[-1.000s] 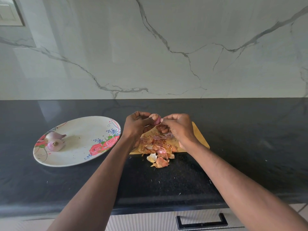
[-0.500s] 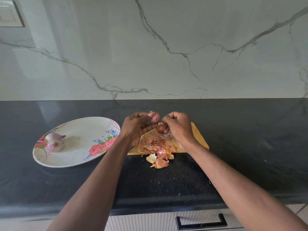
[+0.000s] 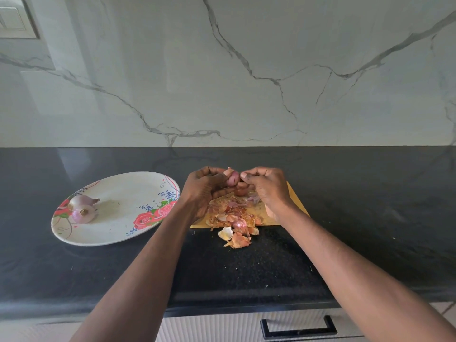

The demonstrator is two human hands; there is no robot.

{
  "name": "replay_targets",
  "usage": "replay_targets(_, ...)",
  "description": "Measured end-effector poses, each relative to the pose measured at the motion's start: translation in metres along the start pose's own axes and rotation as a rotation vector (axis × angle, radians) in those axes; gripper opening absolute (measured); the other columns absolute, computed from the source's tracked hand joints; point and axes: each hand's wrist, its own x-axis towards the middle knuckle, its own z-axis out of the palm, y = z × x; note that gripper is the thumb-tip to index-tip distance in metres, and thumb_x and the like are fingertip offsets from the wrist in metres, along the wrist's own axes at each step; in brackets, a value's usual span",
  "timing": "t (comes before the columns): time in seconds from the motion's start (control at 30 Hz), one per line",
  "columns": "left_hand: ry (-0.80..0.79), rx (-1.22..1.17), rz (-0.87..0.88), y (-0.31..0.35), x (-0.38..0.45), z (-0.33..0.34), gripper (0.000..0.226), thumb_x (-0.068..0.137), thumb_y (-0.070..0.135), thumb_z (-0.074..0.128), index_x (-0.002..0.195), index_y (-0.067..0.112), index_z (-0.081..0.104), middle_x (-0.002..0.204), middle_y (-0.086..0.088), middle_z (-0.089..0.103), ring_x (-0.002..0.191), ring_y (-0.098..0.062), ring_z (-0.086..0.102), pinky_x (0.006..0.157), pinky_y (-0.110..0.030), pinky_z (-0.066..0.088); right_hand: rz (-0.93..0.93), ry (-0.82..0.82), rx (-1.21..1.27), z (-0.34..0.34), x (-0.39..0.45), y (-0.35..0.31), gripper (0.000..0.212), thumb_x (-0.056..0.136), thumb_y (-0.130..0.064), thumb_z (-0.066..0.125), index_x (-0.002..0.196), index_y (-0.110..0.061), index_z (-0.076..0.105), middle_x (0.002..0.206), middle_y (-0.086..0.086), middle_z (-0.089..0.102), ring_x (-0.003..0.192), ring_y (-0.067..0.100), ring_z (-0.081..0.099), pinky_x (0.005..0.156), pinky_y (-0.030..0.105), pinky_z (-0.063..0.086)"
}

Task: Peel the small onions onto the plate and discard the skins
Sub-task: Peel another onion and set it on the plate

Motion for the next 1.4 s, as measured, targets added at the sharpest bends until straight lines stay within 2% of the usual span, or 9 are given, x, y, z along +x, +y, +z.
replay_targets(0.17, 0.009, 0.050, 0.058, 0.000, -0.004, 0.003, 0.019, 0.087, 0.001, 0.071, 0.103, -0.006, 0.065, 0.089, -0.017, 0.075, 0.081, -0.024, 0.075, 0.072, -0.030, 0.062, -0.028, -0.013, -0.117, 0.002, -0.003, -0.001, 0.012, 0.084, -0.005, 0.074, 0.074, -0.011, 0.078, 0.072, 0.002, 0.075, 0.067, 0.009, 0.072, 0.061, 0.023, 0.058)
replay_targets(0.37, -0.004, 0.099, 0.084, 0.000, -0.005, 0.003, 0.022, 0.087, 0.003, 0.073, 0.105, -0.006, 0.066, 0.090, -0.017, 0.076, 0.082, -0.024, 0.075, 0.072, -0.030, 0.061, 0.069, -0.039, 0.037, 0.003, -0.004, -0.002, 0.008, 0.078, -0.001, 0.077, 0.081, 0.007, 0.075, 0.079, 0.017, 0.076, 0.076, 0.032, 0.075, 0.078, 0.045, 0.062)
replay_targets(0.53, 0.006, 0.101, 0.096, -0.001, -0.003, 0.003, 0.022, 0.087, 0.005, 0.072, 0.105, -0.007, 0.067, 0.089, -0.015, 0.075, 0.081, -0.024, 0.075, 0.070, -0.028, 0.061, 0.049, 0.029, 0.000, 0.003, -0.003, 0.000, 0.004, 0.079, 0.002, 0.075, 0.075, 0.003, 0.075, 0.072, 0.017, 0.074, 0.064, 0.025, 0.071, 0.068, 0.042, 0.061)
replay_targets(0.67, 0.005, 0.104, 0.099, -0.002, -0.002, 0.003, 0.020, 0.088, 0.005, 0.072, 0.104, -0.006, 0.068, 0.089, -0.015, 0.075, 0.080, -0.024, 0.075, 0.070, -0.028, 0.061, 0.102, 0.003, 0.068, 0.003, -0.001, 0.000, 0.010, 0.077, -0.001, 0.077, 0.076, 0.007, 0.072, 0.080, 0.025, 0.073, 0.074, 0.040, 0.073, 0.076, 0.053, 0.061)
replay_targets(0.8, -0.002, 0.133, 0.097, -0.004, -0.001, 0.001, 0.020, 0.088, 0.007, 0.072, 0.104, -0.005, 0.068, 0.091, -0.017, 0.074, 0.083, -0.025, 0.074, 0.075, -0.031, 0.062, 0.135, 0.018, 0.085, 0.003, 0.002, 0.003, 0.008, 0.077, 0.004, 0.076, 0.070, 0.001, 0.071, 0.079, 0.026, 0.073, 0.069, 0.035, 0.072, 0.078, 0.057, 0.060)
replay_targets(0.9, -0.001, 0.129, 0.094, -0.006, 0.000, 0.000, 0.016, 0.089, 0.007, 0.072, 0.100, -0.003, 0.069, 0.089, -0.015, 0.074, 0.082, -0.025, 0.074, 0.075, -0.031, 0.062, 0.105, 0.025, 0.064, 0.003, 0.002, 0.005, 0.007, 0.077, 0.002, 0.077, 0.072, 0.002, 0.073, 0.075, 0.022, 0.073, 0.068, 0.032, 0.073, 0.074, 0.048, 0.062)
replay_targets(1.03, -0.004, 0.141, 0.099, -0.006, 0.002, -0.002, 0.014, 0.089, 0.008, 0.072, 0.098, -0.002, 0.070, 0.090, -0.016, 0.074, 0.085, -0.027, 0.074, 0.079, -0.035, 0.063, -0.009, 0.035, -0.039, 0.003, 0.001, 0.005, 0.010, 0.081, -0.003, 0.074, 0.076, 0.005, 0.073, 0.063, 0.007, 0.069, 0.053, 0.009, 0.066, 0.053, 0.024, 0.054)
replay_targets(1.13, 0.009, 0.118, 0.084, -0.007, 0.003, -0.001, 0.013, 0.091, 0.010, 0.071, 0.097, -0.002, 0.070, 0.088, -0.016, 0.074, 0.083, -0.028, 0.074, 0.076, -0.034, 0.063, -0.048, 0.018, -0.085, 0.004, 0.004, 0.008, 0.013, 0.086, -0.004, 0.070, 0.080, 0.007, 0.071, 0.060, 0.001, 0.066, 0.049, 0.003, 0.064, 0.048, 0.020, 0.050)
replay_targets(1.4, 0.073, 0.122, 0.147, -0.007, 0.001, 0.001, 0.034, 0.095, 0.027, 0.067, 0.105, -0.006, 0.066, 0.093, -0.021, 0.073, 0.087, -0.035, 0.075, 0.077, -0.036, 0.062, -0.076, -0.139, -0.021, 0.000, 0.004, 0.007, 0.023, 0.088, -0.018, 0.075, 0.109, -0.008, 0.075, 0.096, 0.006, 0.076, 0.078, 0.010, 0.074, 0.067, 0.021, 0.057)
